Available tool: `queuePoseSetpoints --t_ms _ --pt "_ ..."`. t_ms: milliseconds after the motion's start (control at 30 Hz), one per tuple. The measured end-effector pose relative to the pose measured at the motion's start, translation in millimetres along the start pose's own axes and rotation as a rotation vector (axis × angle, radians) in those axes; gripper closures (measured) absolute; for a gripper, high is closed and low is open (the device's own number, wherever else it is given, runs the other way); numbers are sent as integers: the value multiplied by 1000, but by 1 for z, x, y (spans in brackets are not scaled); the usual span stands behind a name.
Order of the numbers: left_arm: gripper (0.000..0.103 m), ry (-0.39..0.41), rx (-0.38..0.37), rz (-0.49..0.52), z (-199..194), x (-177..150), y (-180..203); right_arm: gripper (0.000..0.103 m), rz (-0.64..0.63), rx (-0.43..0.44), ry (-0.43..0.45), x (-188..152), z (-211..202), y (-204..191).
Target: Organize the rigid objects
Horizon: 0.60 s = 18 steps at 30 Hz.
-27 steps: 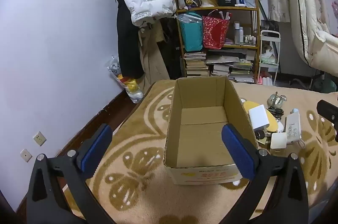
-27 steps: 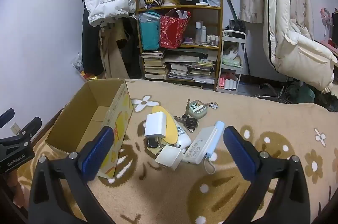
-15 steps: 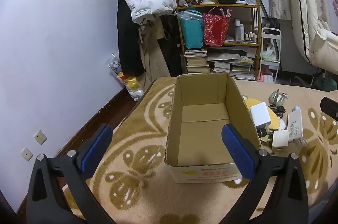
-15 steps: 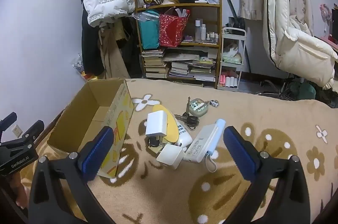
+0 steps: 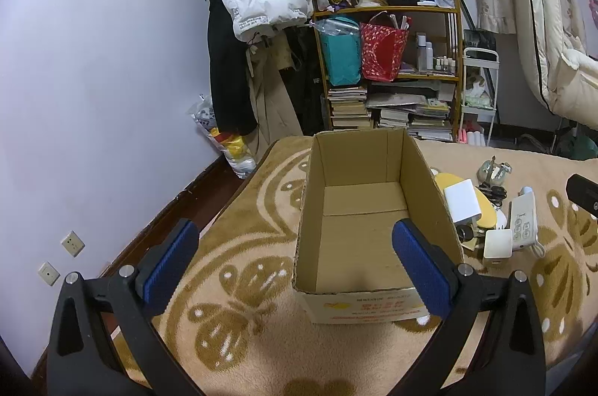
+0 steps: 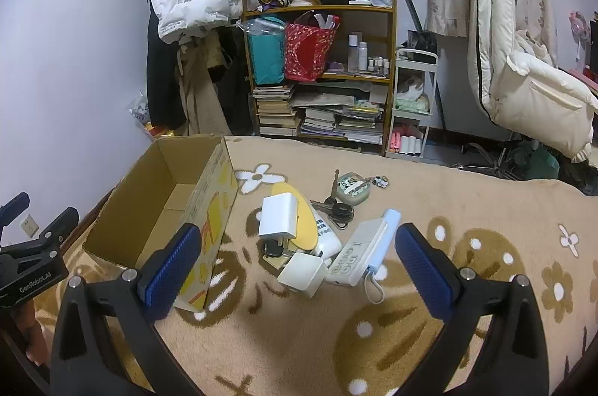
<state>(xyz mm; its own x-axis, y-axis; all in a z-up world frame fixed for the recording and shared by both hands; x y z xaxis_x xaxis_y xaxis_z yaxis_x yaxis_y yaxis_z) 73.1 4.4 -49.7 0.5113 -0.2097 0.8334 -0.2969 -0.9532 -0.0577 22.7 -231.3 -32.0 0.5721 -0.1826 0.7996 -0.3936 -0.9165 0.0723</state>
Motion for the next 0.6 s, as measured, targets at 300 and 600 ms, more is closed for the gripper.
queuePoseSetpoints --t_ms 300,600 --pt "1 5 0 22 -2 -1 5 0 -4 1 -5 -2 1 -1" --pt "1 6 1 19 -3 0 6 0 -6 1 -7 -2 1 -1"
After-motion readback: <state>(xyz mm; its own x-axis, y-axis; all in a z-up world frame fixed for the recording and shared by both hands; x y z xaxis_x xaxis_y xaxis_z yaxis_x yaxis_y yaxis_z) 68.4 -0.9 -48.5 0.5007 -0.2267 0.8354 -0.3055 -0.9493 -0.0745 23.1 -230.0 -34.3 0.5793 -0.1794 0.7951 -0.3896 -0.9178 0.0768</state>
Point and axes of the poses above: each gripper's, at about its wrist camera, not at the fingertips, and z roughly the way its jaws point, y to its right, x to its top, the point moved 8 cm from there along z, roughly the way its jaws point, and after that the axes turned 13 degrees about -x, right-handed, at the moved point
